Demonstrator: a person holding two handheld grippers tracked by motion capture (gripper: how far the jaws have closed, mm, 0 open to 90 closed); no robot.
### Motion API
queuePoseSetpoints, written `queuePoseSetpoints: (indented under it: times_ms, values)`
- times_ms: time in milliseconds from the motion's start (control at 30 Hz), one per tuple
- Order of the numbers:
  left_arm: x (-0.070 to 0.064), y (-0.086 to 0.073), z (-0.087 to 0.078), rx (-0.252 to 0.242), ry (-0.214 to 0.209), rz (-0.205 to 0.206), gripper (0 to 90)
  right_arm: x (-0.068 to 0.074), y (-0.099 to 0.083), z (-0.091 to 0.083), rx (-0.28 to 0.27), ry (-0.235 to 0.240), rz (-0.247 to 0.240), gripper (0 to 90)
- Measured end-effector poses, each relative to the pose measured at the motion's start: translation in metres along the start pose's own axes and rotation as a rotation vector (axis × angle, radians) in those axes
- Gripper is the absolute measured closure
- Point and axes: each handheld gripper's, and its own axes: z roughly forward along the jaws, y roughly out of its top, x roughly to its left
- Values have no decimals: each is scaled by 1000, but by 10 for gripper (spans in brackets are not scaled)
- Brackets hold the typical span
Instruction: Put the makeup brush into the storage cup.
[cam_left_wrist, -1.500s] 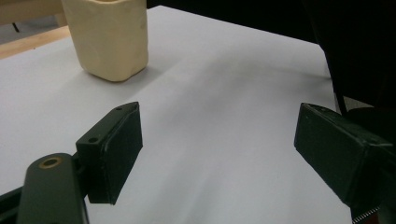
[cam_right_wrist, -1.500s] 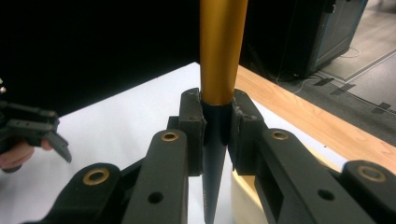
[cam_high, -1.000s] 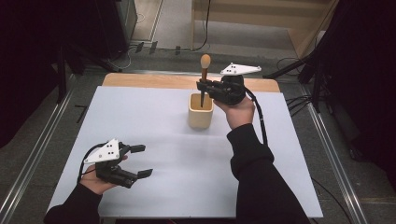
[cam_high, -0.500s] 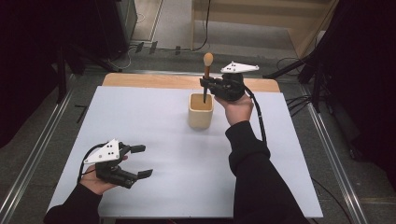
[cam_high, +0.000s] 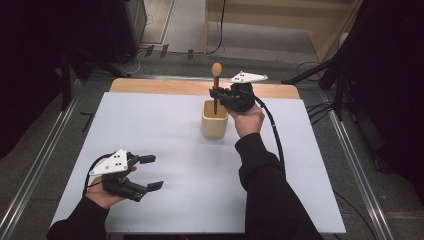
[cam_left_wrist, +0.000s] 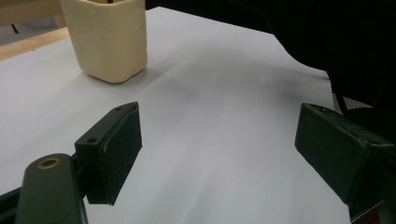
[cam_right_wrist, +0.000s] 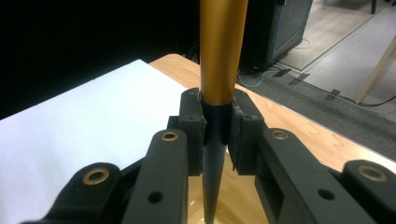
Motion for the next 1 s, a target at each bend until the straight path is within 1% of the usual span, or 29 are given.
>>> queuePoseSetpoints:
  times_ms: [100,167,300,333,400,467,567,633,867,1000]
  values:
    - [0,0,0,-1,-1,0,152,0,-2,2,9,-5,-8,786]
    - [0,0,0,0,-2,1,152,0,-3,4,9,-5,1,787]
    - [0,0,1,3,-5,-3,152,1,-5,5,13,-8,3,786]
    - [0,0,0,-1,-5,-5,152,0,-8,5,1,-17,-4,786]
    - [0,0,0,-1,-6,-3,152,0,-9,5,1,-18,-1,786]
    - [0,0,0,1,-4,-4,152,-2,-13,6,18,-17,9,786]
    - [0,0,1,6,-2,-5,152,-1,-15,6,18,-15,10,785]
    - [1,0,1,19,-1,-9,152,0,-16,6,24,-10,8,785]
    - [1,0,0,7,-1,-16,152,2,-20,10,50,-3,6,784]
    - [1,0,0,10,-1,-13,152,2,-22,12,58,-2,6,783]
